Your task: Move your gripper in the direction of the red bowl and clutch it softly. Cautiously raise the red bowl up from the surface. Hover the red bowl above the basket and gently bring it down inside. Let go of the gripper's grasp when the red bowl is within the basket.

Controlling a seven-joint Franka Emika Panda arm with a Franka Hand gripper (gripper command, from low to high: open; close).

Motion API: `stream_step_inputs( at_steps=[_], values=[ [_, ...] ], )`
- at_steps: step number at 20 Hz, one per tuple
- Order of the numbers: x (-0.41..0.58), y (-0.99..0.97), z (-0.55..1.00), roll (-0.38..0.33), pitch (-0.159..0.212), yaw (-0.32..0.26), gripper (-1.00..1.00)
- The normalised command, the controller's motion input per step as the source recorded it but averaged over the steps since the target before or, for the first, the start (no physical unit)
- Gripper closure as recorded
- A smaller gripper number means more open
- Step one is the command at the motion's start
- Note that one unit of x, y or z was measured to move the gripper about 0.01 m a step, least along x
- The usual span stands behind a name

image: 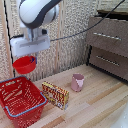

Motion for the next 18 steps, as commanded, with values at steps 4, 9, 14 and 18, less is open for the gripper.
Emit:
stream_step_inputs(
  at_steps=[4,9,14,18],
  values=[
    [0.046,0.41,-0.61,-0.049,0.000,0.001,1.00],
    [0.181,0.00,-0.15,-0.001,-0.042,0.002,-1.00],
    [0.077,0.02,0.01,0.000,-0.002,0.024,-1.00],
    [0.133,-0.03,0.36,0.002,0.001,-0.026,-1.00]
  ],
)
